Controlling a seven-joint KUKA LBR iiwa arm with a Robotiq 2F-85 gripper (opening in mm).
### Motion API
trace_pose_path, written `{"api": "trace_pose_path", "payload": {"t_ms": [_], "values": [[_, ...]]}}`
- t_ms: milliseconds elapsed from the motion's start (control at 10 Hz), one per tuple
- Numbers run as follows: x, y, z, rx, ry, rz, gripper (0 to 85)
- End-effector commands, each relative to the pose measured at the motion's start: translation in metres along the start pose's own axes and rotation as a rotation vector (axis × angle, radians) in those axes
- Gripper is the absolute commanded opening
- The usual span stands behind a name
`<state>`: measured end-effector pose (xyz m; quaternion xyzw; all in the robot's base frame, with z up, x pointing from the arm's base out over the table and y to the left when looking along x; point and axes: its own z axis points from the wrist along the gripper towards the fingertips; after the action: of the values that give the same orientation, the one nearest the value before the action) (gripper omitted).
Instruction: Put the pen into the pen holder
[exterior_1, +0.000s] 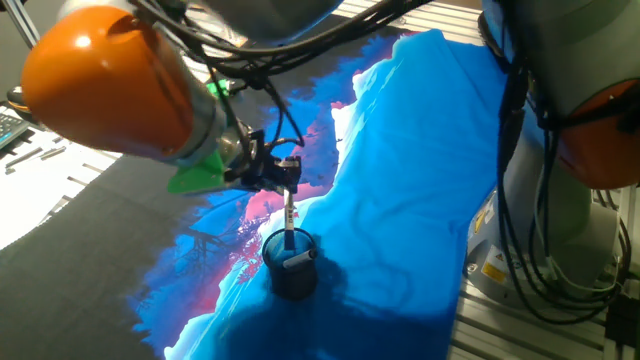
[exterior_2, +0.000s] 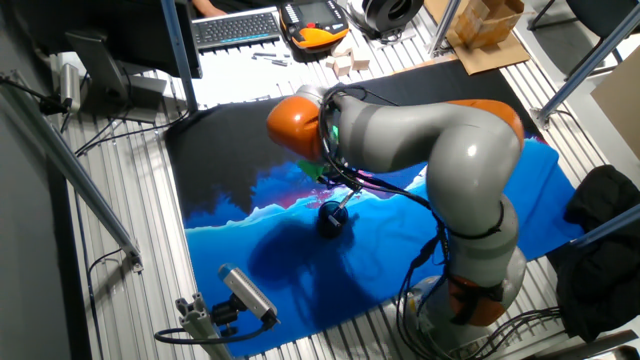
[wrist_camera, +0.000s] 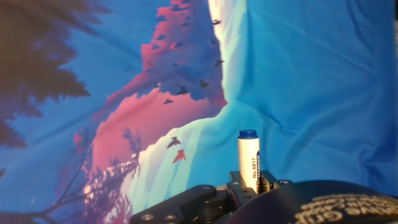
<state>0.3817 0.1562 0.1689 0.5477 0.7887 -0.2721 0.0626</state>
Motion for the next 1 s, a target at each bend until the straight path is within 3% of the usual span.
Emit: {"api": "trace_pose_path", "payload": {"t_ms": [0,100,500,700,900], "values": [[0.0015,0.0014,-0.0003,0.02,-0.008,0.015,0.0],[0.0035,0.0017,-0.0005,0.039,-0.016,0.028,0.0],[0.0061,0.0032,0.0022,0.063,-0.04,0.041,0.0],[0.0083,0.0039,0.0027,0.061,-0.041,0.043,0.0],[0.0088,0.0033,0.0027,0.036,-0.039,0.03,0.0]]}}
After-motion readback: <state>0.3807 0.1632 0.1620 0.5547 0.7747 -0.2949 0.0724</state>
